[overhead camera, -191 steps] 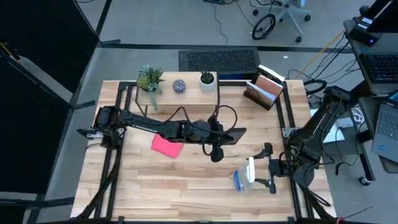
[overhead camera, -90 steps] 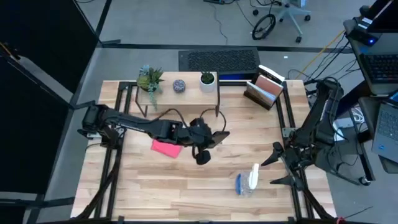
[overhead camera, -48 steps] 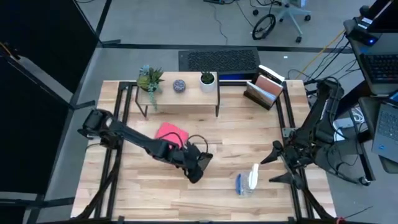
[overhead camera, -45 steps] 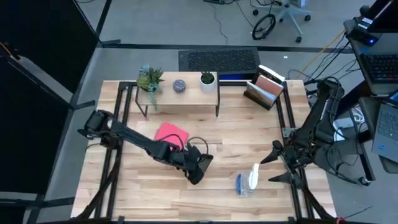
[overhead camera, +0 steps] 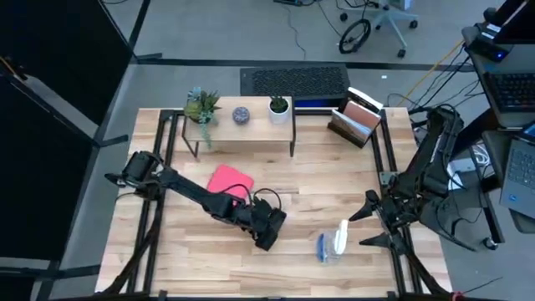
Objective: Apply microfiber cloth
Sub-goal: Spray the front of the cellphone using the spray bottle, then wipe the front of the cellphone using the pink microfiber cloth
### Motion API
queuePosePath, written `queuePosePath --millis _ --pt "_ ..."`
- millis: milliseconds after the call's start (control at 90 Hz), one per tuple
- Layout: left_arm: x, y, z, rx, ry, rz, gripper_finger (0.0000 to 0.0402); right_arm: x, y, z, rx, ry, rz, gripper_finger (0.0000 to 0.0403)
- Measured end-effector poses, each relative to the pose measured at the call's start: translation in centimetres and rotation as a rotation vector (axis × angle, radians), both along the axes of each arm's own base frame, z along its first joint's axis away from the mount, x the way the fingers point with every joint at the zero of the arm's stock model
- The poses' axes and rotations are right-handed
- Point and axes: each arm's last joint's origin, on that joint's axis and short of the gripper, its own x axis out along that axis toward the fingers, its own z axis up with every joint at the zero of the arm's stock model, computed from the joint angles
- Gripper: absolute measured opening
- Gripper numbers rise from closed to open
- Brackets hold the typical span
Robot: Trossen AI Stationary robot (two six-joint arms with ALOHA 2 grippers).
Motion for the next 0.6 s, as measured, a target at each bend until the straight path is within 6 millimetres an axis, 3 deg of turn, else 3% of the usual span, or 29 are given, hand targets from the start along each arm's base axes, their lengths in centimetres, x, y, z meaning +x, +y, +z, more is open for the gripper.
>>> queuePosePath --millis 333,600 --pt "0.1 0.9 -0.2 0.04 0.013 -0.013 0.0135 0.0 0.0 -0.2 -0.024 0.012 0.002 0.0338" --pt "0.3 1.6 0.2 0.044 -0.001 -0.049 0.0163 0.0 0.0 -0.2 -0.022 0.011 -0.001 0.0338"
